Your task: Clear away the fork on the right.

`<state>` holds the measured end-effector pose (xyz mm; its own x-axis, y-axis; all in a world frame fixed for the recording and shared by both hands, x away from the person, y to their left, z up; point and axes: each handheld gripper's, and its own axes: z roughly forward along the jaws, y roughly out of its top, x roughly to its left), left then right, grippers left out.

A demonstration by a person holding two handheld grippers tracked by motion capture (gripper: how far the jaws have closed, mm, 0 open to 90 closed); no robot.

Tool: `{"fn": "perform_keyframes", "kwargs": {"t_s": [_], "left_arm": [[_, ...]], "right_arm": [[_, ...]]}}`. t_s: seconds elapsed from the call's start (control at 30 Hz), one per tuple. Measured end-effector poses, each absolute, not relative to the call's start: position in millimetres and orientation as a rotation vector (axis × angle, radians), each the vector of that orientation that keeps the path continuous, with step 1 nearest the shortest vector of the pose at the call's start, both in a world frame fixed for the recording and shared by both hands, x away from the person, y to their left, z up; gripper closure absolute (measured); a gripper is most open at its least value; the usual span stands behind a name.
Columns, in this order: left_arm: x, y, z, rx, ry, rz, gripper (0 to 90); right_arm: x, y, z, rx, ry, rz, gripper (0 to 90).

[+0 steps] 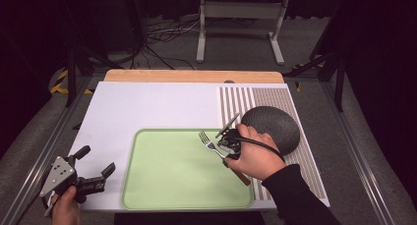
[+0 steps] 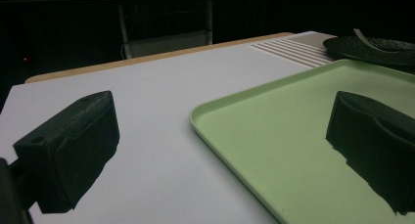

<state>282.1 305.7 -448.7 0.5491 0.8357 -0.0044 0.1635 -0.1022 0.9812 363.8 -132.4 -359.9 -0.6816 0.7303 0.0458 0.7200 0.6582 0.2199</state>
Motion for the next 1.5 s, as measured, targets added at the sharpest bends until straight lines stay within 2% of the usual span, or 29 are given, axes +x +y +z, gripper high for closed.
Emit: {"fn": "perform_keyframes", "kwargs": {"t_s": [0.7, 1.5], "left_arm": [[282, 305, -449, 1.603, 0.871, 0.706, 0.0], [282, 305, -449, 1.603, 0.870, 0.706, 0.0]], "right_arm": [[368, -135, -380, 1.621, 2.613, 0.310, 78.3], [368, -137, -407, 1.713, 2.582, 0.195, 78.2]]}}
